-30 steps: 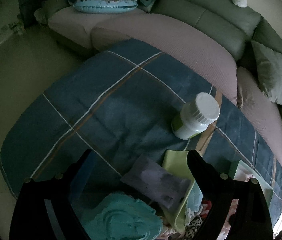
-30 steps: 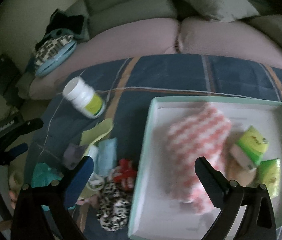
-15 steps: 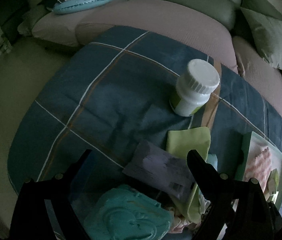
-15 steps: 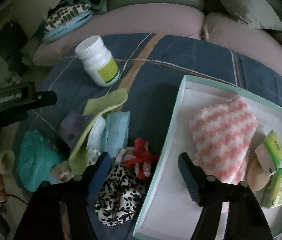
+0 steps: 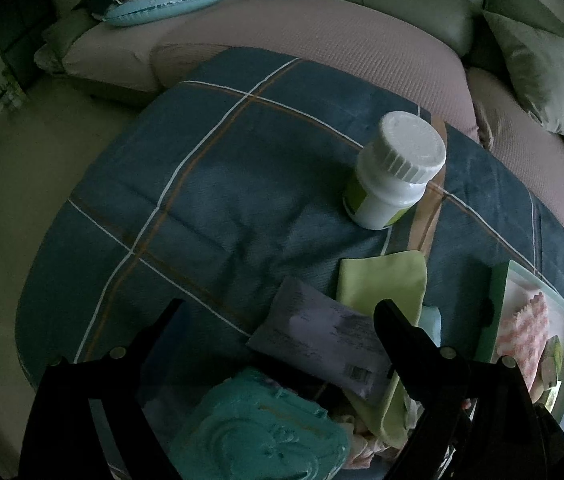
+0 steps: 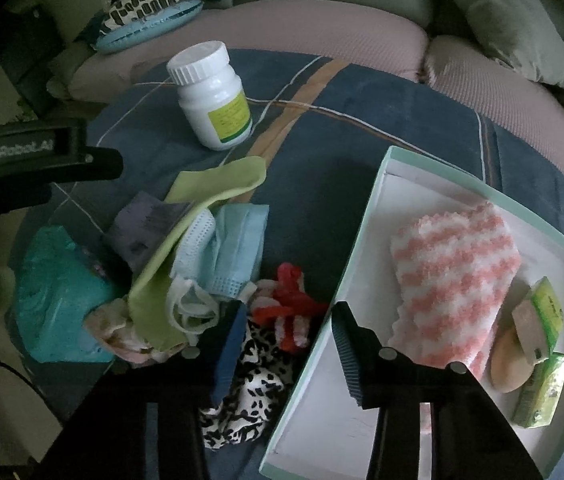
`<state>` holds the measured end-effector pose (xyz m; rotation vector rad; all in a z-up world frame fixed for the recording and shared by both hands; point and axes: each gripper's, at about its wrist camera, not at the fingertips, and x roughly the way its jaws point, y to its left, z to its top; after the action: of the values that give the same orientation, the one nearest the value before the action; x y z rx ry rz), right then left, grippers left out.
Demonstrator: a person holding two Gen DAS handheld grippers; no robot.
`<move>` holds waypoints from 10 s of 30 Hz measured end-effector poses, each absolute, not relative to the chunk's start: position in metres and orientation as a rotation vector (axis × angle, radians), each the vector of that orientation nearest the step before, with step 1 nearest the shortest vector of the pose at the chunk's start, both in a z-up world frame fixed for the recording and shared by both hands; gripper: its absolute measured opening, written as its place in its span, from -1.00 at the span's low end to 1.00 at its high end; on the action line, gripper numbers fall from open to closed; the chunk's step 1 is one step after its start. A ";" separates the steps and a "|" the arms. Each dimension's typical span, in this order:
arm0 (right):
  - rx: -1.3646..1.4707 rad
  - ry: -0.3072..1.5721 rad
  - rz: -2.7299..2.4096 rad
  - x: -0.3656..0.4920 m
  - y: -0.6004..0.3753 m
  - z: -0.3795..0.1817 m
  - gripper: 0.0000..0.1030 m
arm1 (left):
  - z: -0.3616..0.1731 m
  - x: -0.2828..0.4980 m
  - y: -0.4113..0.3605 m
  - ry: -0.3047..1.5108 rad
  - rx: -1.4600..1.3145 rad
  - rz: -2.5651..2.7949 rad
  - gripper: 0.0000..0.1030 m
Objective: Organize soft objects
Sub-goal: 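Move the right gripper back over the pile toward the red toy, then grasp the red toy in the pile with the right gripper, then lower the left gripper onto the light green cloth while the right gripper holds the red toy, then close the left gripper on the light green cloth while the right gripper holds the red toy, then lift the light green cloth out of the pile with the left gripper, then lower the green cloth into the tray with the left gripper while the right gripper releases the red toy there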
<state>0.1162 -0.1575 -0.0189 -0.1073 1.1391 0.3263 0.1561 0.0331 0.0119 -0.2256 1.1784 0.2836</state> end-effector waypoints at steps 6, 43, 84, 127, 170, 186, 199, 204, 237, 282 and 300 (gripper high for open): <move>-0.151 1.115 0.357 0.111 -0.148 -0.012 -0.10 | 0.013 0.155 0.032 1.173 -0.229 0.282 0.81; -0.093 1.101 0.361 0.119 -0.159 -0.019 -0.68 | 0.015 0.156 0.036 1.156 -0.242 0.283 0.80; 0.058 0.984 0.341 0.117 -0.205 0.030 -0.72 | 0.001 0.177 0.000 1.212 -0.174 0.240 0.80; 0.202 0.952 0.297 0.124 -0.260 0.039 -0.72 | -0.034 0.213 -0.073 1.297 0.024 0.158 -0.74; 0.217 0.954 0.306 0.123 -0.259 0.040 -0.72 | 0.017 0.188 -0.039 1.134 -0.089 0.199 -0.89; 0.281 0.832 0.323 0.106 -0.277 0.079 -0.72 | 0.147 0.135 -0.058 0.751 -0.116 0.054 -0.91; 0.331 0.810 0.282 0.102 -0.301 0.085 -0.72 | 0.066 0.183 -0.077 1.008 -0.075 0.021 -0.88; 0.338 0.822 0.279 0.104 -0.304 0.081 -0.72 | 0.006 0.202 -0.088 1.171 -0.059 0.028 -0.42; 0.353 0.840 0.272 0.110 -0.308 0.072 -0.72 | -0.020 0.194 -0.053 1.159 -0.204 0.108 -0.93; 0.400 0.963 -0.117 0.115 -0.422 0.020 -0.65 | 0.027 0.166 -0.220 1.088 -0.040 -0.304 -0.27; 0.251 1.003 -0.085 0.110 -0.380 0.042 0.05 | 0.039 0.175 -0.162 1.054 -0.100 -0.099 0.79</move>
<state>0.1100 -0.3796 0.0424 0.2505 1.0031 -0.0854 0.1752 -0.1622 0.0388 -0.0997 1.0542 -0.0989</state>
